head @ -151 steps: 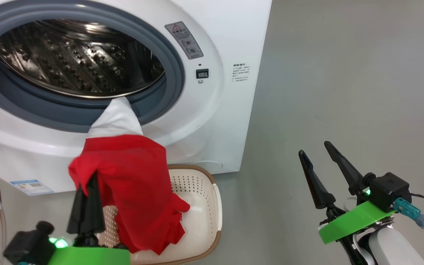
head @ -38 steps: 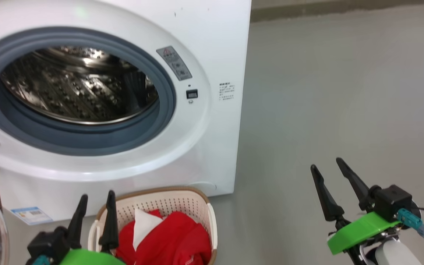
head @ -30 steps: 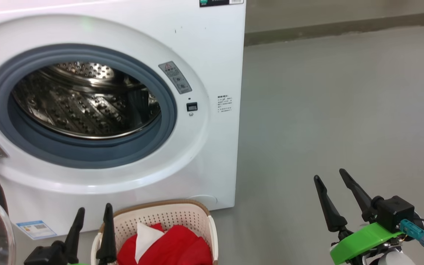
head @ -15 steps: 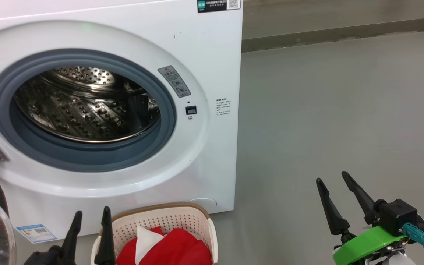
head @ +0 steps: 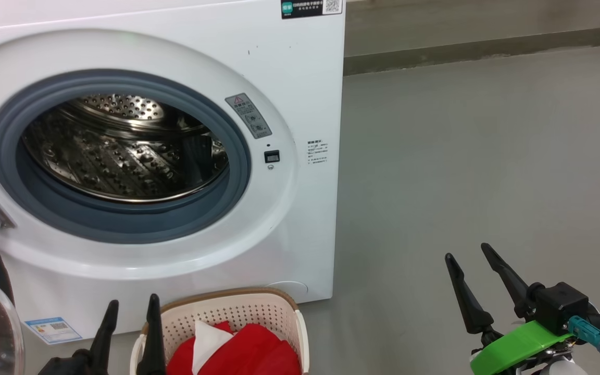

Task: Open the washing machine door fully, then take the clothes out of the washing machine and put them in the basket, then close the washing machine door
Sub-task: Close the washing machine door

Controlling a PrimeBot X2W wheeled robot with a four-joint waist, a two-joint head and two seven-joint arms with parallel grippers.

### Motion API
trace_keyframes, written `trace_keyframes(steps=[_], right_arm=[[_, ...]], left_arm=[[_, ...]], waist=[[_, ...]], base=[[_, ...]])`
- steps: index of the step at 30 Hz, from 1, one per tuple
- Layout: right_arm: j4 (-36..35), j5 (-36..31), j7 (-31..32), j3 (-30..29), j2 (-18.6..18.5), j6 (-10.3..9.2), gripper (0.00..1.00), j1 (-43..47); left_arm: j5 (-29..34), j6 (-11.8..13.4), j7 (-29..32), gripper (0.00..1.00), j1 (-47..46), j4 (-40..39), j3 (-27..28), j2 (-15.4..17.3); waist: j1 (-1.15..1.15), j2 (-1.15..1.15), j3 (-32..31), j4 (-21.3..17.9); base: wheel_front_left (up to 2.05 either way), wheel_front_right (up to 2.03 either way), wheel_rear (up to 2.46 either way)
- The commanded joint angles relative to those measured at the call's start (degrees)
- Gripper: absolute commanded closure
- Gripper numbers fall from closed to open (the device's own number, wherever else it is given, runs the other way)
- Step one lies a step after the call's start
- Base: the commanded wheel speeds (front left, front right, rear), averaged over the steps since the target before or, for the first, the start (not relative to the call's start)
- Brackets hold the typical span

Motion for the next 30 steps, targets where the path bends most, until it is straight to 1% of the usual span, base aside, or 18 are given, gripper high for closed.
trace_keyframes(steps=[1, 6, 10, 15, 22, 30], right_arm=[[-1.4, 0.3, -0.4, 1.1, -0.7, 0.02, 0.00, -0.5], [-1.2, 0.2, -0.4, 1.3, -0.8, 0.02, 0.00, -0.5], [-1.0, 0.2, -0.4, 1.3, -0.9, 0.02, 0.00, -0.5], [-1.1, 0.4, -0.4, 1.5, -1.0, 0.02, 0.00, -0.4], [-0.9, 0.6, -0.4, 1.6, -1.0, 0.02, 0.00, -0.4], [-0.6, 0.7, -0.4, 1.7, -0.8, 0.02, 0.00, -0.7]], left_arm=[[0.4, 0.5, 0.1, 0.00, -0.7, -1.8, 1.7, 0.9], [0.6, 1.1, 0.2, 0.00, -0.6, -2.6, 1.4, 1.1], [0.5, 1.2, 0.4, 0.00, -0.4, -3.0, 1.3, 1.3], [0.6, 1.5, 0.8, 0.00, -0.2, -3.7, 0.9, 1.6], [0.4, 1.1, 0.1, 0.00, -0.2, -4.7, 0.6, 1.8], [0.8, 1.9, 0.3, 0.00, -0.1, -4.8, 0.4, 2.2]], waist=[[0.00, 0.00, 0.0, 0.0], [0.00, 0.00, -0.2, -0.1], [0.00, 0.00, -0.4, -0.1], [0.00, 0.00, -0.3, -0.1], [0.00, 0.00, -0.2, 0.0], [0.00, 0.00, -0.3, -0.2]], base=[[0.00, 0.00, 0.00], [-0.32, 0.32, 0.00], [-0.93, 0.93, 0.00], [-1.57, 1.57, 0.00], [-1.79, 1.81, -0.02], [-0.89, 0.89, 0.00]])
